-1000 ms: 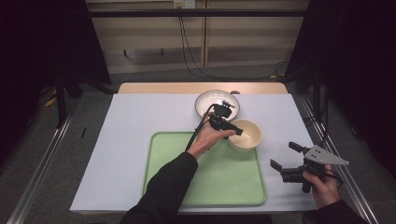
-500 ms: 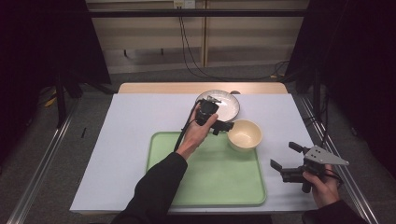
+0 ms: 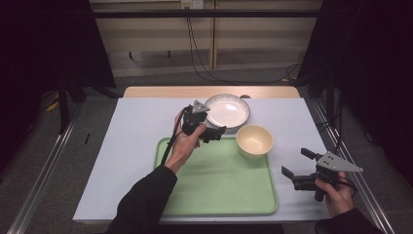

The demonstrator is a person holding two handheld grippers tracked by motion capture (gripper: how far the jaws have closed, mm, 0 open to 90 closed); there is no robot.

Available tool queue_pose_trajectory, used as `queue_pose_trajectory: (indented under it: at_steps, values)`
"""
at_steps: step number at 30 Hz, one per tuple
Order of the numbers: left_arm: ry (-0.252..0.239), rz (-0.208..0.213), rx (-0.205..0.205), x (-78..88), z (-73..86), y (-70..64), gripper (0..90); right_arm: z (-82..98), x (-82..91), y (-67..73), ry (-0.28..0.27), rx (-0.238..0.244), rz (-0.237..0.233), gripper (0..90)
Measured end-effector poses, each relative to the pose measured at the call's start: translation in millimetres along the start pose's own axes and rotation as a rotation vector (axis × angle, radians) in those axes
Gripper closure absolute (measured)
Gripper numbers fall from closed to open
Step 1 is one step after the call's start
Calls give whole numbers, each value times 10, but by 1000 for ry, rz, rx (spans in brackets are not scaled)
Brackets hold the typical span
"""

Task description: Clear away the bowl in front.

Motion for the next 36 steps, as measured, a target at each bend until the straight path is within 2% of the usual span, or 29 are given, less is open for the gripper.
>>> queue_pose_trajectory:
  at_steps: [1,2,3,5,6,7,10,13,16,19,20,23,26,27,28,29,30,31,34,35,36]
  values:
    - [0,0,0,0,0,0,27,0,0,0,0,0,0,0]
    - [-25,-11,22,51,17,24,27,-1,-2,2,0,2,-2,0]
    - [-39,-6,31,80,32,39,22,-3,0,-5,-4,4,5,0]
    - [-44,-8,30,137,69,58,21,-2,0,-7,-2,5,4,0]
    - [-42,-31,10,198,116,88,20,-1,0,-3,0,1,3,0]
    - [-42,-31,10,198,116,88,22,-1,0,-3,0,1,3,0]
    - [-85,-68,40,298,188,134,18,-1,0,-5,1,0,5,0]
    - [-92,-93,26,403,252,167,20,-1,-1,-4,3,3,3,0]
    - [-104,-85,32,494,323,181,23,-5,-1,-8,-4,6,9,0]
    - [-103,-86,19,612,424,192,21,-1,-7,2,2,2,-1,0]
    - [-103,-108,16,694,482,210,22,0,-4,0,5,1,0,0]
    - [-99,-116,15,763,540,230,22,-2,-4,0,3,0,0,0]
    - [-98,-129,18,888,676,260,23,-1,-5,-1,5,-1,2,0]
    - [-98,-129,18,888,676,260,22,-1,-5,-1,5,-1,2,0]
    - [-92,-137,19,952,753,275,19,-1,-8,0,4,0,3,0]
    - [-92,-137,19,952,753,275,20,-1,-8,0,4,0,3,0]
    - [-101,-156,15,1016,829,292,22,-1,-9,-1,5,1,3,0]
    - [-101,-156,15,1016,829,292,20,-1,-8,-1,6,1,3,0]
    - [-111,-172,45,1138,966,334,21,1,-8,0,8,3,2,0]
    - [-111,-172,45,1138,966,334,21,1,-10,-2,7,4,4,0]
    - [-109,-183,43,1202,1032,347,21,1,-9,-1,7,3,4,0]
Point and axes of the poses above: each handheld gripper's, and its own axes: x roughly backward along the jaws, z roughly out of its underside, y roughly to its left, the point moved 4 cm from there along -x, roughly forward along the jaws, and after that the axes turned 11 degrees about y, right-handed, at the moved point
